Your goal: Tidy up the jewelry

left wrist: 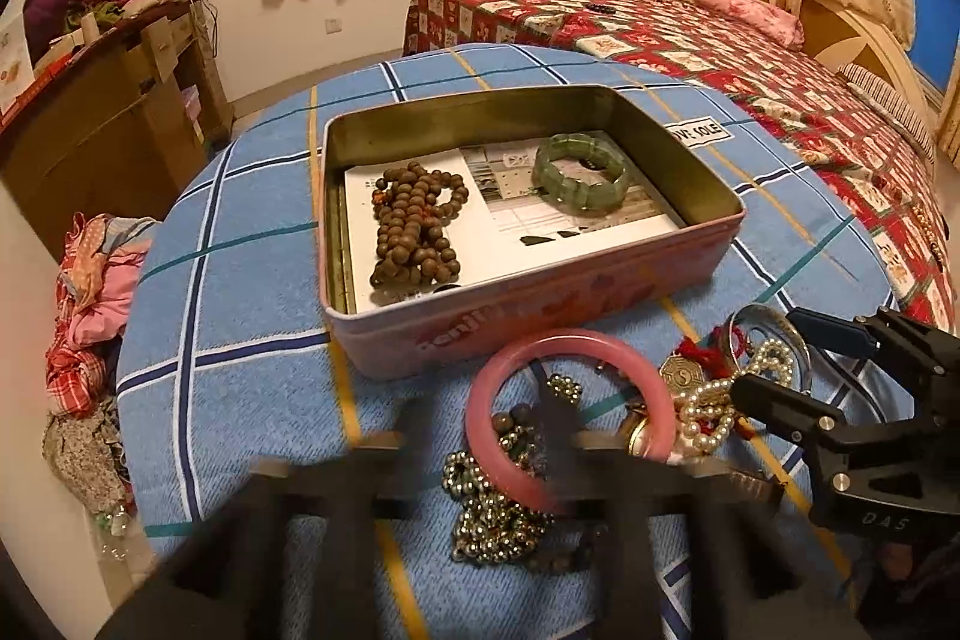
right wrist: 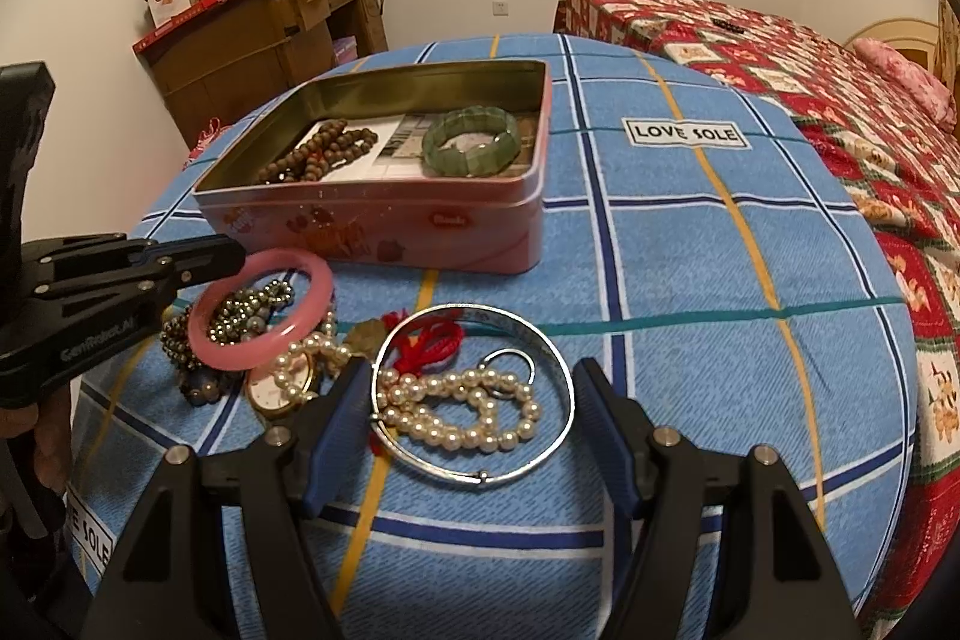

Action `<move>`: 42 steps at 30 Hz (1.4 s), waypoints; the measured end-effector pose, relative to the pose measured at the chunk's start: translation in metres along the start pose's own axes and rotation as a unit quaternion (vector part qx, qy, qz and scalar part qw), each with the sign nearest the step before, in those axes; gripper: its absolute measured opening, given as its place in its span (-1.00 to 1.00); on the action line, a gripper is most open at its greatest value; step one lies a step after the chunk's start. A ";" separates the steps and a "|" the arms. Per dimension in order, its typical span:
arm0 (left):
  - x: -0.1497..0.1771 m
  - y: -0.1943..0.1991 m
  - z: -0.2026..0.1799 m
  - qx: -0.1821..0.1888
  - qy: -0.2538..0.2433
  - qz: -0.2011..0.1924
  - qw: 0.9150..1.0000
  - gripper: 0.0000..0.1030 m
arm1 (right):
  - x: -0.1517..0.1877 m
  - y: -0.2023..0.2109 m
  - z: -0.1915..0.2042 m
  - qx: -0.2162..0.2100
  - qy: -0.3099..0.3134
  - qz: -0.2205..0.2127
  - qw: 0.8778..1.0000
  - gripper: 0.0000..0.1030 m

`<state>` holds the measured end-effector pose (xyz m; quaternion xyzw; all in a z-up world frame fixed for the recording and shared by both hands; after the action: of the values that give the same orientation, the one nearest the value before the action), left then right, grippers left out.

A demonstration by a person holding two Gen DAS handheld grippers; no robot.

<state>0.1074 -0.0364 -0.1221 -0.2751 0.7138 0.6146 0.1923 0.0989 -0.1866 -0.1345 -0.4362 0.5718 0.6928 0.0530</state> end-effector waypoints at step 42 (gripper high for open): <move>-0.004 0.029 -0.007 0.043 -0.004 -0.026 0.999 -1.00 | -0.009 0.014 0.000 0.016 0.009 -0.024 1.000 0.37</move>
<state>0.0930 -0.0394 -0.0958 -0.2824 0.7313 0.5796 0.2223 0.0966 -0.1875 -0.1180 -0.4550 0.5729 0.6780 0.0715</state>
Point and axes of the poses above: each gripper's, at about its wrist camera, not at the fingertips, and y roughly against the way its jaws point, z to its left, x to its underside, the point moved 6 cm from there along -y, roughly the way its jaws point, and after that the axes turned 14 degrees about y, right-handed, at the moved point
